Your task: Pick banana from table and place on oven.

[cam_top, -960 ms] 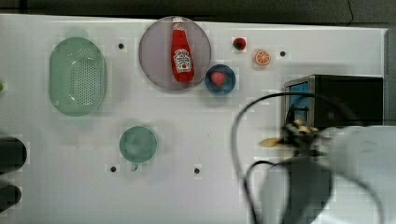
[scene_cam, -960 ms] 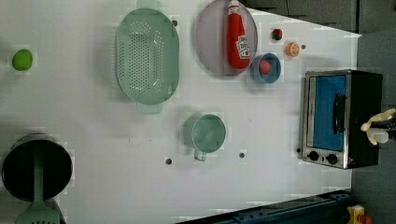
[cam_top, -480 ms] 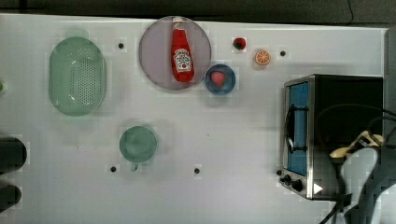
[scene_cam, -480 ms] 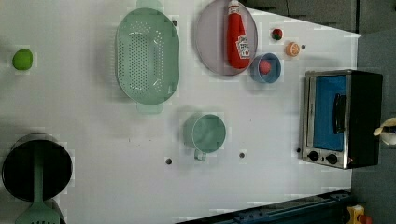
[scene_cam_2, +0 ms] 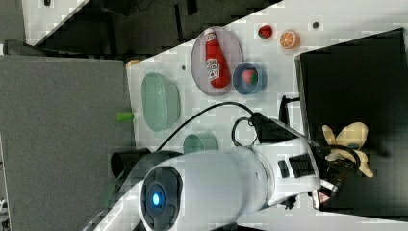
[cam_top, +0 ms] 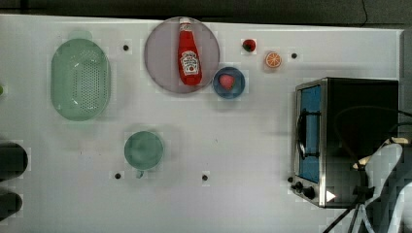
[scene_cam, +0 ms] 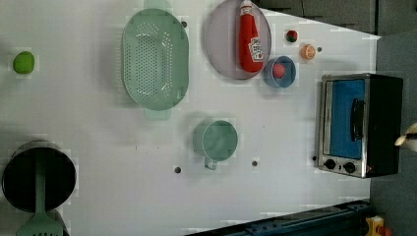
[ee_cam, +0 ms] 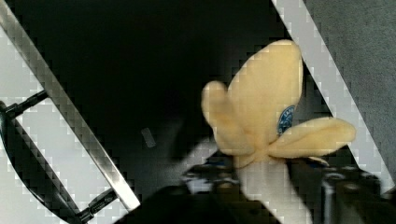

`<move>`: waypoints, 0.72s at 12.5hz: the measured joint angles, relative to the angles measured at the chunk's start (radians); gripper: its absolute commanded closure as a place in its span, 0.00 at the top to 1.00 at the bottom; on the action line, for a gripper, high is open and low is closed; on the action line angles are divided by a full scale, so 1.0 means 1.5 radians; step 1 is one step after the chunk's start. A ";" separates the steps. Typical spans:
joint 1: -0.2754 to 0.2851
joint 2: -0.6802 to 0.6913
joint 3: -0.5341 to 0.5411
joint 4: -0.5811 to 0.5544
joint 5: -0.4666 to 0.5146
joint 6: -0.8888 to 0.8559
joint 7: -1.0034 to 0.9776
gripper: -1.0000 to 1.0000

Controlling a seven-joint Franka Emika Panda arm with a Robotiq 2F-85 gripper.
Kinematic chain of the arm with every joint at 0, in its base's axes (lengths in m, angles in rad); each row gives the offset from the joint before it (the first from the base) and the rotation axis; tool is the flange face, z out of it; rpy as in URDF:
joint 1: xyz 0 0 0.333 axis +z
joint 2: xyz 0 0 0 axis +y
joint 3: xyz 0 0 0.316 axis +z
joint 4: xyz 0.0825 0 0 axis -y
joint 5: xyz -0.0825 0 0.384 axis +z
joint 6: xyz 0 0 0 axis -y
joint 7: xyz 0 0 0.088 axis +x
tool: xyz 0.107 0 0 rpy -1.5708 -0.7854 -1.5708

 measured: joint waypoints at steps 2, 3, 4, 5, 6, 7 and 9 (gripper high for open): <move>0.005 0.011 0.013 0.006 -0.005 0.004 -0.018 0.83; 0.009 0.014 0.017 0.009 -0.003 -0.003 -0.026 0.94; 0.010 0.012 0.025 0.009 -0.001 -0.009 -0.026 1.00; 0.011 0.009 0.035 0.009 -0.001 -0.007 -0.026 1.00; 0.014 0.005 0.042 0.013 -0.002 -0.012 -0.026 1.00; 0.023 0.006 0.037 0.030 -0.008 -0.024 -0.026 1.00; 0.027 -0.024 0.050 0.056 -0.011 -0.104 -0.022 1.00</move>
